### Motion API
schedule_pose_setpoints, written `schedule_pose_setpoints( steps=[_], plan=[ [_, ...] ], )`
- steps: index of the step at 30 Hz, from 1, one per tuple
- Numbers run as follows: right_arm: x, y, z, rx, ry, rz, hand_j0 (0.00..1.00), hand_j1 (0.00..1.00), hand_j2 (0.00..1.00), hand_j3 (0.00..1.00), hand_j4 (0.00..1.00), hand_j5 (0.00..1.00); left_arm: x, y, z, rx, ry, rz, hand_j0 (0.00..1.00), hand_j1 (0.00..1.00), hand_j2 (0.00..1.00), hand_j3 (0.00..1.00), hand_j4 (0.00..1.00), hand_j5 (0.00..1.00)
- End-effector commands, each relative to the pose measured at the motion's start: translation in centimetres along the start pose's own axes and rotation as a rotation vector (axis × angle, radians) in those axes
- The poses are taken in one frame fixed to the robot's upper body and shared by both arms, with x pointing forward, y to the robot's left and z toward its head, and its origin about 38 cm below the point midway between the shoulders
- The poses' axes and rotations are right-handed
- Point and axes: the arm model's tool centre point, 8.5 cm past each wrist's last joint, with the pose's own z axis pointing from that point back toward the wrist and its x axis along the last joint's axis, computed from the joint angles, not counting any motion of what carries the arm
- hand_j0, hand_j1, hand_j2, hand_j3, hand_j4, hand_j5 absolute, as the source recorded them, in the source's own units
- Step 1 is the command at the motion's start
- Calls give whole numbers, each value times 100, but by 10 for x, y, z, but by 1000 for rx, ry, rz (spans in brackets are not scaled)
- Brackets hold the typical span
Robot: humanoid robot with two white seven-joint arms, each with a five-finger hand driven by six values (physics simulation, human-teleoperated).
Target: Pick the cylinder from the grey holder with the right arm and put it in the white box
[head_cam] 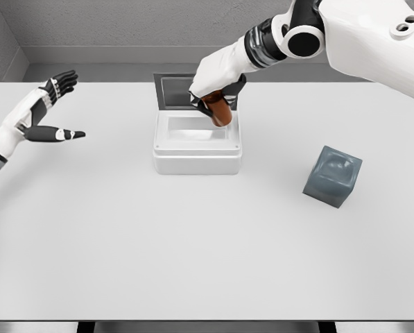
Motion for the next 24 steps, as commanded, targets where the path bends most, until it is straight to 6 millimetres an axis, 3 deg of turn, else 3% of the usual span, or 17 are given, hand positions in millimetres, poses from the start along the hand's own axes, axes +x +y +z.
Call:
schedule_pose_setpoints(
  steps=[1,2,8,9,10,11,14,16,18,20,23,24],
  plan=[
    [0,-1,0,-4,1,-3,39,39,39,39,39,39,-2,-7,-5,-29,16,-22,100,100,100,100,100,100],
    [0,-1,-1,-4,0,-2,39,39,39,39,39,39,6,-4,-16,-57,17,-74,100,100,100,100,100,100],
    [1,-1,-2,-5,-2,-2,41,41,41,41,41,41,10,-26,-41,-71,-26,-37,100,100,100,100,100,100],
    [0,-2,-1,-9,-1,-3,48,48,48,48,48,48,12,-27,-46,-71,-36,-33,100,100,100,100,100,100],
    [3,-3,-2,-19,-8,1,88,88,88,88,88,88,10,-28,-51,-62,-31,-16,100,100,100,100,100,100],
    [5,-4,-3,-21,-16,5,100,100,100,100,100,100,7,-31,-55,-57,-26,-1,100,100,100,100,100,100],
    [9,-9,-3,-31,-28,16,100,100,100,100,100,100,7,-40,-63,-60,-35,21,100,100,100,100,100,100],
    [15,-28,7,-69,-38,48,100,100,100,100,100,100,7,-40,-63,-60,-35,21,100,100,100,100,100,100],
    [19,-34,13,-91,-49,59,100,100,100,100,100,100,7,-39,-63,-60,-34,20,100,100,100,100,100,100],
    [7,-40,44,-177,-14,32,100,100,100,100,100,100,7,-36,-60,-56,-31,15,100,100,100,100,100,100],
    [25,-22,69,-208,-61,42,100,100,100,100,100,100,9,-38,-64,-51,-45,27,100,100,100,100,100,100],
    [35,-12,86,-228,-77,53,100,100,100,100,100,100,14,-40,-71,-54,-60,31,100,100,100,100,100,100]
  ],
)
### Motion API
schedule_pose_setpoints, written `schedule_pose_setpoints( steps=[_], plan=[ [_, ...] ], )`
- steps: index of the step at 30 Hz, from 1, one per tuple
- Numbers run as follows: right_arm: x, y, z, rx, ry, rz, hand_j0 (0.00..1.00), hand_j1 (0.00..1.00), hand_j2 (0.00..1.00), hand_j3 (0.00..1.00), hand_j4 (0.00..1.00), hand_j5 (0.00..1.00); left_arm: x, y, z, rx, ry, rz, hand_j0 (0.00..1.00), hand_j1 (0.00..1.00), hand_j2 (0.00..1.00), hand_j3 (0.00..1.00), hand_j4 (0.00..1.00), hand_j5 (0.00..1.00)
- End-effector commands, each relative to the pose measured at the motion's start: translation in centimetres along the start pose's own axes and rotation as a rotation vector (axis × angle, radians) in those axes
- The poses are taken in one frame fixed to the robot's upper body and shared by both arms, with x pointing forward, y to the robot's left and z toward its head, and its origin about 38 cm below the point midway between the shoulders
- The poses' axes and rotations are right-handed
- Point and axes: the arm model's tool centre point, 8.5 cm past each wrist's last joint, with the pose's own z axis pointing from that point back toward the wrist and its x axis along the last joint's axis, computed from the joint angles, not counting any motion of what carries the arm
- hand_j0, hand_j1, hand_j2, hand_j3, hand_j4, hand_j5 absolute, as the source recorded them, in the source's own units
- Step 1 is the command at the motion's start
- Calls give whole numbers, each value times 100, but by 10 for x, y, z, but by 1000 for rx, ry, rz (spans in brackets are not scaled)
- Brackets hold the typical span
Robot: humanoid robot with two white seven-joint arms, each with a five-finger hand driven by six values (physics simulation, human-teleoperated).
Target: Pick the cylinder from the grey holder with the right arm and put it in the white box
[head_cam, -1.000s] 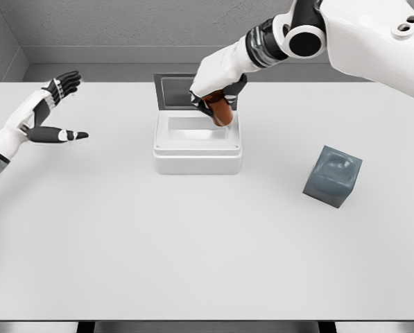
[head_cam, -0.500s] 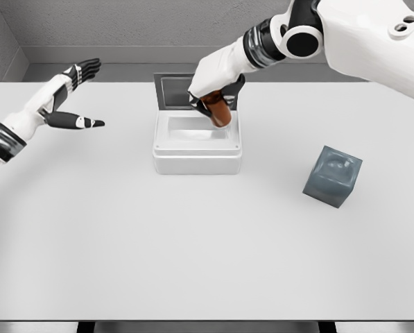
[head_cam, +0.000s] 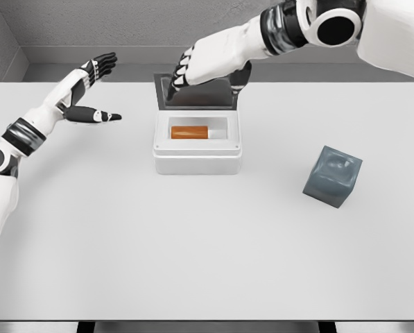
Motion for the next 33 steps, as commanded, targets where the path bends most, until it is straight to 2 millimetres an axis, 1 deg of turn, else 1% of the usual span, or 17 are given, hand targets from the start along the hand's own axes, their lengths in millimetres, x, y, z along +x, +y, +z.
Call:
schedule_pose_setpoints(
  steps=[1,4,5,6,7,8,10,11,12,13,14,17,21,25,27,30,33],
  plan=[
    [22,7,43,-62,-25,6,100,100,100,100,100,100,1,-9,-8,-1,-20,25,100,100,100,100,100,100],
    [9,62,89,-143,20,-246,100,100,100,100,100,100,2,-23,-18,-8,-40,51,100,100,100,100,100,100],
    [7,77,100,-159,35,-306,100,100,100,100,100,100,2,-24,-19,-12,-39,51,100,100,100,100,100,100],
    [5,91,108,-169,50,-354,100,100,100,100,100,100,2,-30,-23,-38,-36,48,100,100,100,100,100,100],
    [3,95,116,-184,61,-380,100,100,100,100,100,100,5,-31,-26,-48,-40,41,100,100,100,100,100,100],
    [0,106,129,-209,85,-436,100,100,100,100,100,100,6,-35,-30,-51,-45,48,100,100,100,100,100,100],
    [-9,123,136,-220,120,-496,100,100,100,100,100,100,6,-42,-35,-55,-52,63,100,100,100,100,100,100],
    [-11,123,141,-231,132,-499,100,100,100,100,100,100,8,-41,-40,-53,-58,64,100,100,100,100,100,100],
    [-14,132,146,-247,153,-524,100,100,100,100,100,100,3,-40,-39,-48,-36,73,100,100,100,100,100,100],
    [-14,141,146,-263,158,-547,100,100,100,100,100,100,-2,-40,-41,-42,-17,85,100,100,100,100,100,100],
    [-15,145,147,-273,164,-560,100,100,100,100,100,100,-5,-35,-41,-32,4,89,100,100,100,100,100,100],
    [-18,149,150,-266,177,-569,100,100,100,100,100,100,-7,-30,-42,-18,16,96,100,100,100,100,100,100],
    [-21,148,161,-269,203,-562,100,100,100,100,100,100,-5,-40,-50,-32,6,108,100,100,100,100,100,100],
    [-19,153,157,-259,196,-571,100,100,100,100,100,100,-4,-49,-57,-42,-5,121,100,100,100,100,100,100],
    [-19,154,156,-260,195,-572,100,100,100,100,100,100,-1,-47,-59,-40,-10,119,100,100,100,100,100,100],
    [-19,155,155,-255,196,-572,100,100,100,100,100,100,-8,-40,-59,-23,28,134,100,100,100,100,100,100],
    [-18,158,155,-250,196,-576,100,100,100,100,100,100,-6,-39,-61,-19,24,135,100,100,100,100,100,100]
  ],
)
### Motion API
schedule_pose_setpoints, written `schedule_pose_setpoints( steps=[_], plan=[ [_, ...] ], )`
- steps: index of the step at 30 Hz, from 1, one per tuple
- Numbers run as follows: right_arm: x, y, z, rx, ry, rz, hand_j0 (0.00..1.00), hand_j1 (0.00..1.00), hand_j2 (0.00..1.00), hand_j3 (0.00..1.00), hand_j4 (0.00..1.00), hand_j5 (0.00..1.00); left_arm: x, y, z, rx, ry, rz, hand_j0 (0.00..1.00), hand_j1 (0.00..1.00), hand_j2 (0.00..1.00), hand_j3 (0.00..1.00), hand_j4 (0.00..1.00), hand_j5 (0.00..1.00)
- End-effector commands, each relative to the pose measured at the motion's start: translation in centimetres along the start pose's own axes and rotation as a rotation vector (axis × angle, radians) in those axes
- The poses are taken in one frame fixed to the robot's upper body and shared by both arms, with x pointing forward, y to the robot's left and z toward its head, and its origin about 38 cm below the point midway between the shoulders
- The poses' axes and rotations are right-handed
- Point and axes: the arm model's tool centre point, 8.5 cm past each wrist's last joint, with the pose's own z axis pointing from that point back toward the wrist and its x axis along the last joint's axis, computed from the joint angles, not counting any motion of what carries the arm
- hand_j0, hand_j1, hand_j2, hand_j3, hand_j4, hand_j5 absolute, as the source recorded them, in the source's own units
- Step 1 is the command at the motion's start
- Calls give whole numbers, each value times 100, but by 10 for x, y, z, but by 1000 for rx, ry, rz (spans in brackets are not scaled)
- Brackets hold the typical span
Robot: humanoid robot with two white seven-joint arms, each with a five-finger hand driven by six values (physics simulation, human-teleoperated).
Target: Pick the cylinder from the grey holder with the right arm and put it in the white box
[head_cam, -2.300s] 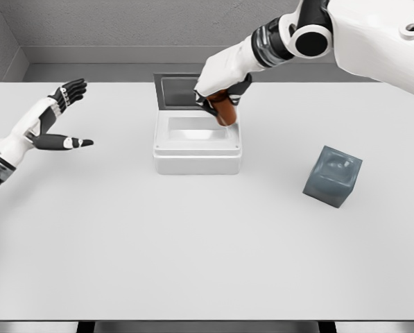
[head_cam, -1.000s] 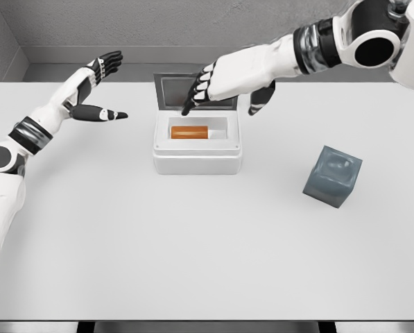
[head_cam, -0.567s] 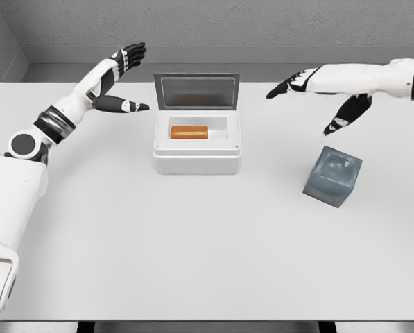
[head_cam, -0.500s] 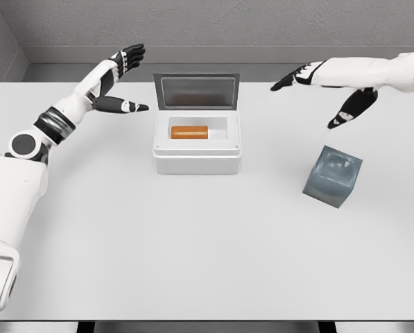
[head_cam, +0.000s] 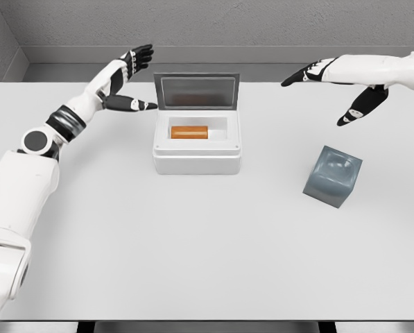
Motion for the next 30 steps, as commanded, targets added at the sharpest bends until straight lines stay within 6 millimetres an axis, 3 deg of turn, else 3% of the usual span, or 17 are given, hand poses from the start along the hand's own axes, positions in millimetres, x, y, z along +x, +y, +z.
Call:
schedule_pose_setpoints(
  steps=[1,5,30],
  plan=[
    [-1,-1,1,-4,4,-4,100,100,100,100,100,100,-5,-3,1,6,12,20,100,100,100,100,100,100],
    [-3,-1,1,-5,11,-5,100,100,100,100,100,100,-6,-18,-8,-11,6,41,100,100,100,100,100,100],
    [-11,8,-2,6,25,-24,100,100,100,100,100,100,1,-14,-7,-16,-22,18,100,100,100,100,100,100]
  ],
)
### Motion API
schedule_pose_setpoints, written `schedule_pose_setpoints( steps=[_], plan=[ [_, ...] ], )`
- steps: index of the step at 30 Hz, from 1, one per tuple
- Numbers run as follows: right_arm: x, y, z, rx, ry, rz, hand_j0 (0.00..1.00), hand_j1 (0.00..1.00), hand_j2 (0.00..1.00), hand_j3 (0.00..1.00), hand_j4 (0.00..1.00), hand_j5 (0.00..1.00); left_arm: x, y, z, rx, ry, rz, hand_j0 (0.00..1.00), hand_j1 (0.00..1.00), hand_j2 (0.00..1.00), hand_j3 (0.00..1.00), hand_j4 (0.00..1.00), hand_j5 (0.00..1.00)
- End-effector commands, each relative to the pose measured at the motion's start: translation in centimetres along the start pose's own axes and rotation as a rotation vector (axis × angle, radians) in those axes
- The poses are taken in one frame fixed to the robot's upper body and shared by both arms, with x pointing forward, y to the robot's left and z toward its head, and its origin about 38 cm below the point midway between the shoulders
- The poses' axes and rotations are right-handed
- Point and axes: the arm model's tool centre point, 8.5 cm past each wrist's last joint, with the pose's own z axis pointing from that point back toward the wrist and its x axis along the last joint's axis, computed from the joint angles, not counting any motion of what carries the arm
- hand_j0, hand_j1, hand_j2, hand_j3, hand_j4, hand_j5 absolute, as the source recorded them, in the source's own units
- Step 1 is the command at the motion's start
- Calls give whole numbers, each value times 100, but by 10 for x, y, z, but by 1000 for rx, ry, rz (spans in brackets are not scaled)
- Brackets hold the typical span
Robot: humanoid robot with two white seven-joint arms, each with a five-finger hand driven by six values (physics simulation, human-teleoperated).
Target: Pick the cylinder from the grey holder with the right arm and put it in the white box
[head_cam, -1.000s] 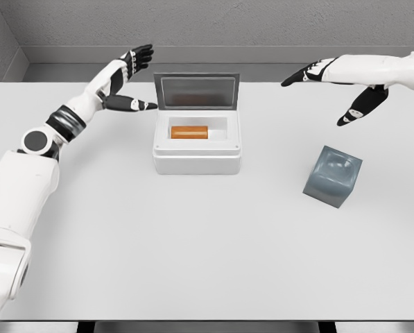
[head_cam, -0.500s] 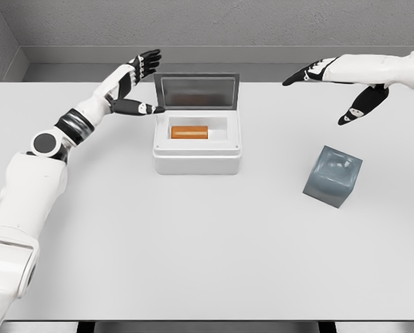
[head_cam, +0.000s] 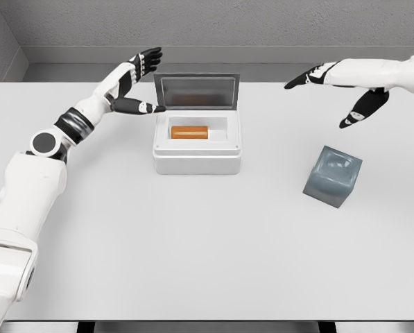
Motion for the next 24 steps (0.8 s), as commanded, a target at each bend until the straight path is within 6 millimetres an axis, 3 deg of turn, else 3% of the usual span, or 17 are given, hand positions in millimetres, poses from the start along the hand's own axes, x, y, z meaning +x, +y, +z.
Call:
schedule_pose_setpoints(
  steps=[1,11,24],
  plan=[
    [-2,-1,-1,-8,3,-8,100,100,100,100,100,100,2,1,-1,6,-8,5,100,100,100,100,100,100],
    [-15,3,-13,3,31,-25,100,100,100,100,100,100,4,-3,0,-1,-27,0,100,100,100,100,100,100],
    [-15,4,-13,6,33,-26,100,100,100,100,100,100,10,-6,-1,-9,-54,-8,100,100,100,100,100,100]
  ],
)
